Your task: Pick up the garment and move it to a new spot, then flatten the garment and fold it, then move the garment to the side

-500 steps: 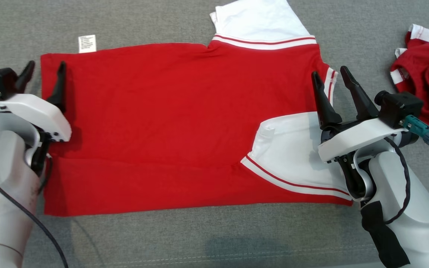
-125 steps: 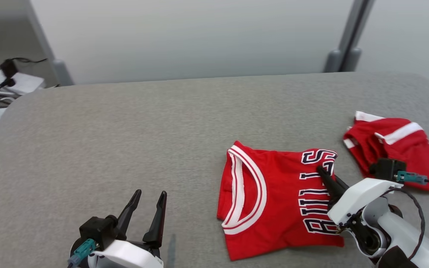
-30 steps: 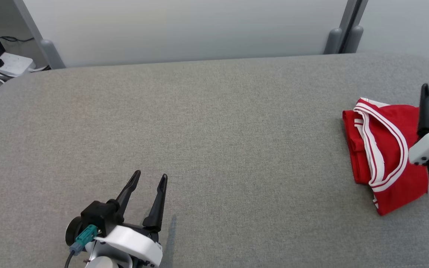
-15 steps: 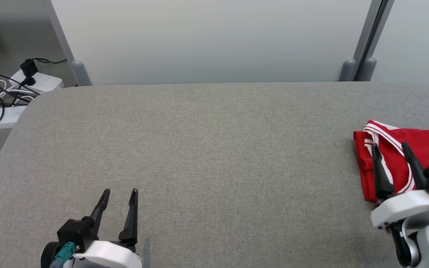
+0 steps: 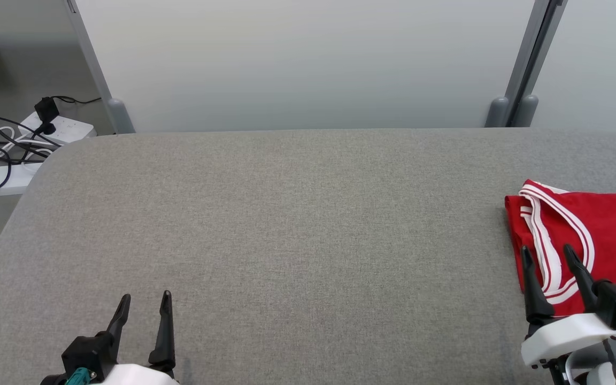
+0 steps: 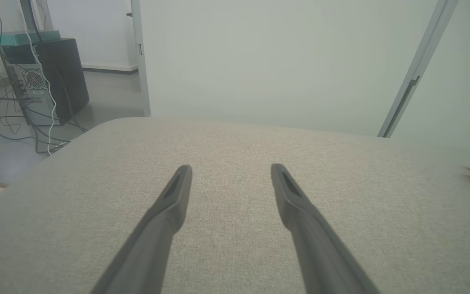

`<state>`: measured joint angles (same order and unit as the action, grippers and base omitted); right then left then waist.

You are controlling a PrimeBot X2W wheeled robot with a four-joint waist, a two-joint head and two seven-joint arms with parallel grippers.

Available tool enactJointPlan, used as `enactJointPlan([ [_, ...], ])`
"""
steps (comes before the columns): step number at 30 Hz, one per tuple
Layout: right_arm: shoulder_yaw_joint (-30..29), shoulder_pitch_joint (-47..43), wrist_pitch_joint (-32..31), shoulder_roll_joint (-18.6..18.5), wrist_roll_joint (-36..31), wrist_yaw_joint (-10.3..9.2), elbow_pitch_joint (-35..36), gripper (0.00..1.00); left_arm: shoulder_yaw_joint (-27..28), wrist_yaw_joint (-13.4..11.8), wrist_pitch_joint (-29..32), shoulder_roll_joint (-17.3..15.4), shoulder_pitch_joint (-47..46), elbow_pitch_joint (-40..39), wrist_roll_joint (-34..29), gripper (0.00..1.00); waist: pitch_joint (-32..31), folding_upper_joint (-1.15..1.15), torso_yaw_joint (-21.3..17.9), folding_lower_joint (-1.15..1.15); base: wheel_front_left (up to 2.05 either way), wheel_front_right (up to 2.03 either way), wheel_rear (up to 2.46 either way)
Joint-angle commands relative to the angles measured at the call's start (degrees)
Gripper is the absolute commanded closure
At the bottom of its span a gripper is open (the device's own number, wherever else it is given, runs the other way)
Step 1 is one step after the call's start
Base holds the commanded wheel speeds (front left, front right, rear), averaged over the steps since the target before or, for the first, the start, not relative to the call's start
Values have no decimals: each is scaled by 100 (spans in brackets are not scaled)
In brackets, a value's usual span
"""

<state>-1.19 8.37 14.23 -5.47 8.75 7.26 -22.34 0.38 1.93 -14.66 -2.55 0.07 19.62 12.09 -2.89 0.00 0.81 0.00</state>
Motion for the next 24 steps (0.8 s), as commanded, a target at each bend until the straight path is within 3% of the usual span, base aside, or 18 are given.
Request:
enactJointPlan([
  [1,86,48,76,-3,-90,23,244,0,214,-51,-34,-33,-105,-142,-101,0,-16,0,-8,0,0,0,0],
  [10,93,-9,76,64,-85,23,258,0,231,-21,-34,-33,-45,-175,-3,0,-45,0,-26,0,0,0,0],
  [11,-27,-75,0,122,-40,0,107,100,50,0,0,0,90,-37,4,100,-46,0,-26,0,0,0,0],
  [24,-69,-320,-171,230,517,0,-142,100,96,39,164,46,173,262,541,100,-38,0,-29,10,0,0,0],
])
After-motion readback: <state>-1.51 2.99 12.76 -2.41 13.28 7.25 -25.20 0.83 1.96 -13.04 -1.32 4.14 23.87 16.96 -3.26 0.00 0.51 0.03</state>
